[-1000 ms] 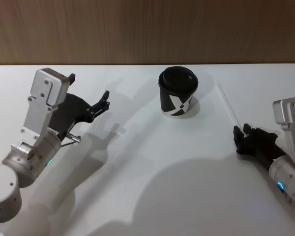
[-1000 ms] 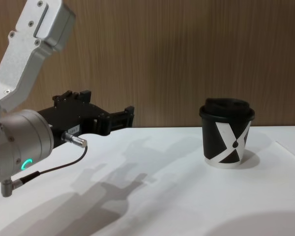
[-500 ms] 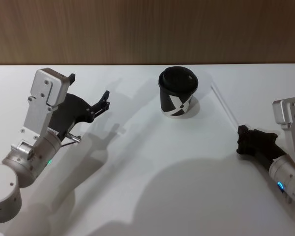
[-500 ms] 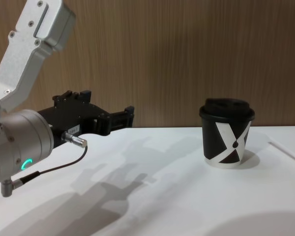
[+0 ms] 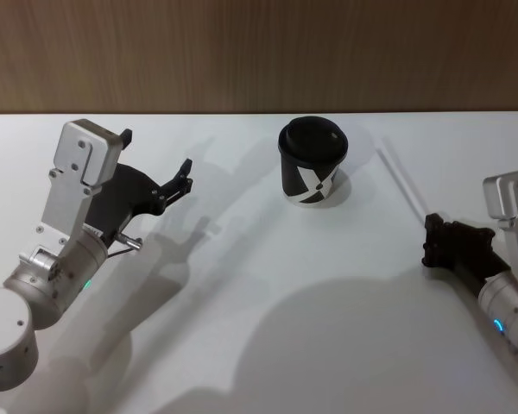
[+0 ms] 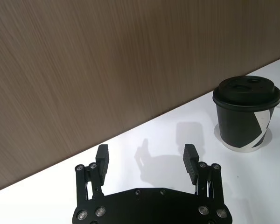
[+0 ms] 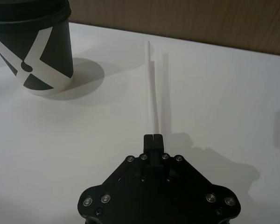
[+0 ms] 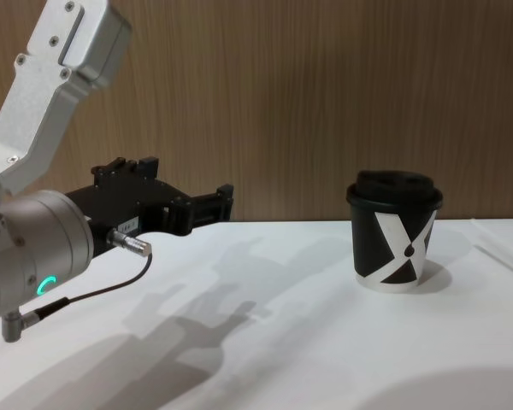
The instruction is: Pick up the straw with one hand, pass it to the other hand, and insert it into the cup.
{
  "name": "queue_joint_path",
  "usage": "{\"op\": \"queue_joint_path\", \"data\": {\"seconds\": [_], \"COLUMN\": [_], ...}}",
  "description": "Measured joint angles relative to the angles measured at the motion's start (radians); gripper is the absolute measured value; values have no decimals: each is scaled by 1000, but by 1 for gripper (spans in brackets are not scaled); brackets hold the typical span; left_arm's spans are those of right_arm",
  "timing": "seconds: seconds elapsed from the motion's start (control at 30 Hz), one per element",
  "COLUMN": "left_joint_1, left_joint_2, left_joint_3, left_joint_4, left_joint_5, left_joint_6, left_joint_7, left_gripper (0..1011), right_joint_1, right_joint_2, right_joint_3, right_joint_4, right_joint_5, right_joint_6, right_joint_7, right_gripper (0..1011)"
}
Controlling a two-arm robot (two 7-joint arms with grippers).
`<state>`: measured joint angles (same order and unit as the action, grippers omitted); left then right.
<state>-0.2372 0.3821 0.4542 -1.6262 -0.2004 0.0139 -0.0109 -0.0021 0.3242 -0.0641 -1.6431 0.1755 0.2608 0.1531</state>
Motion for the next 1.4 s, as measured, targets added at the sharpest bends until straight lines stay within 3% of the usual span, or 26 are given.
{"op": "queue_joint_path", "data": {"seconds": [0.47,0.9,1.4], "left_joint_1": [0,0,0], "left_joint_2": [0,0,0], "left_joint_3": [0,0,0], "left_joint_4": [0,0,0], "left_joint_5": [0,0,0], "left_joint_6": [0,0,0], "left_joint_7": [0,0,0], "left_gripper": [1003,1003,1003], "right_joint_1": [-18,-37,-9], "right_joint_2": [58,116,145], "right_joint_3": [-14,-29,-59], "right_joint_4": [-45,-100,-126], "right_joint_5": [-91,-179,-229], "right_joint_6": [-154,-334,-452], "right_joint_7": [10,39,87], "right_gripper": [0,0,0]}}
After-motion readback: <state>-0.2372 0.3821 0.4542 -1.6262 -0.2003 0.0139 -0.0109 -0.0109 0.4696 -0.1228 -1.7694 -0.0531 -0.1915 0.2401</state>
